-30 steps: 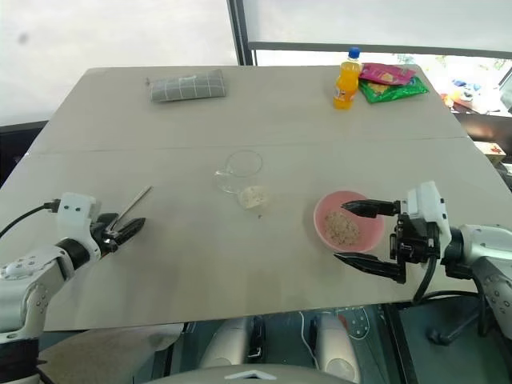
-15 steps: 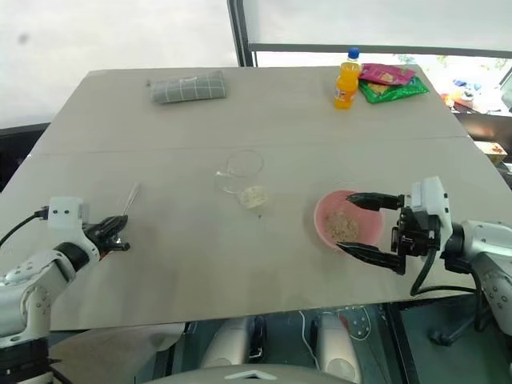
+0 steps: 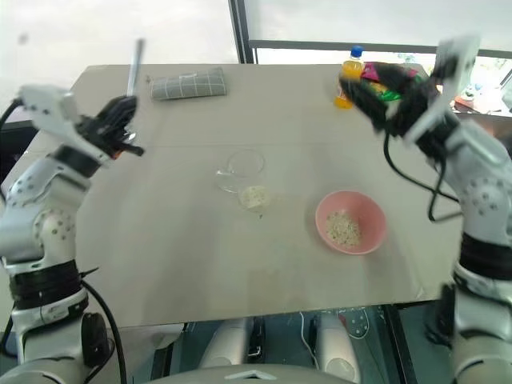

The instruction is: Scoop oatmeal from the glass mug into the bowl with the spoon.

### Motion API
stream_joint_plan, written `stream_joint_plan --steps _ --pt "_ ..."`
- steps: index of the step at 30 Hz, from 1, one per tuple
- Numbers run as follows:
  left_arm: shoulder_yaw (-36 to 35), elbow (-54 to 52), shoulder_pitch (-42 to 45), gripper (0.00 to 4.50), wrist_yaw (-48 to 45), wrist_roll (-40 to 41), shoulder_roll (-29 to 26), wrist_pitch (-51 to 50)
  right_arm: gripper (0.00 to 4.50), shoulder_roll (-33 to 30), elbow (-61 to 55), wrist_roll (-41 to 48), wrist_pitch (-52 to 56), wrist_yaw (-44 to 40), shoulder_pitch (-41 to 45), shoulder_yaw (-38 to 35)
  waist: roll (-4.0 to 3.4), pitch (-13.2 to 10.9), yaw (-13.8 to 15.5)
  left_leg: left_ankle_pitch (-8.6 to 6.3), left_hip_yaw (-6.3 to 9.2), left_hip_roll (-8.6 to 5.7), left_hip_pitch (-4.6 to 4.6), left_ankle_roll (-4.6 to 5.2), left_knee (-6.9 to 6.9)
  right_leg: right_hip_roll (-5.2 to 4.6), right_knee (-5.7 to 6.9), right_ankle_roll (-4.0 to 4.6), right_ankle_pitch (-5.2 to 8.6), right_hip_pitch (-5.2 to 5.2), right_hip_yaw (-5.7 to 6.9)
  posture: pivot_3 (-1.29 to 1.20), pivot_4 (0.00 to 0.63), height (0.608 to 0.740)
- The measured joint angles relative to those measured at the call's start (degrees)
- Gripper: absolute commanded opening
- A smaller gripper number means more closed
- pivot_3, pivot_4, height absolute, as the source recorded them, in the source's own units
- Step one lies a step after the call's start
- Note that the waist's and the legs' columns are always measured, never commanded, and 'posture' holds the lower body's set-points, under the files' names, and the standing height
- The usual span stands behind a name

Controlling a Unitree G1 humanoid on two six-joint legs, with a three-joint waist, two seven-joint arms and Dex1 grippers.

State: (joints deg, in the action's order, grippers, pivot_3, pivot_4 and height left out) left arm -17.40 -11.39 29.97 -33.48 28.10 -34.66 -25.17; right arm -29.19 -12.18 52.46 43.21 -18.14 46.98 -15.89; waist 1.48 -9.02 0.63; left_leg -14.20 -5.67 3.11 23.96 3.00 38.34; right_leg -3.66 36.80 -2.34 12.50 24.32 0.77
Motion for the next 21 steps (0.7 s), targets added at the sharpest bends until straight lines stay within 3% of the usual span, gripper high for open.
stream_joint_plan --steps 6,13,21 --pt "8.15 -1.57 5.77 0.04 -6.36 0.06 -0.18 1.24 4.5 6.7 6.43 -1.51 2.9 5.03 10.17 3.6 -0.01 0.0 -0.12 0.07 0.0 0.01 0.64 -0.1 0.03 0.06 0.04 -0.03 -0.02 0.6 0.02 0.0 0.15 0.74" --pt "12.27 -1.28 7.0 0.04 -9.64 -1.05 0.96 3.96 4.5 15.91 8.92 9.69 14.52 10.88 11.18 3.52 -0.02 0.0 -0.55 0.09 -0.01 0.04 0.86 -0.11 0.04 0.07 0.11 -0.05 -0.02 0.82 0.03 0.0 0.15 0.74" --pt "13.8 -0.23 7.22 0.04 -11.27 -3.34 1.4 6.5 4.5 20.0 8.93 16.58 17.31 16.66 15.13 2.91 -0.02 0.0 -1.3 0.08 0.04 0.03 0.83 -0.1 0.09 0.09 0.23 -0.06 -0.03 0.81 0.03 0.0 0.15 0.74"
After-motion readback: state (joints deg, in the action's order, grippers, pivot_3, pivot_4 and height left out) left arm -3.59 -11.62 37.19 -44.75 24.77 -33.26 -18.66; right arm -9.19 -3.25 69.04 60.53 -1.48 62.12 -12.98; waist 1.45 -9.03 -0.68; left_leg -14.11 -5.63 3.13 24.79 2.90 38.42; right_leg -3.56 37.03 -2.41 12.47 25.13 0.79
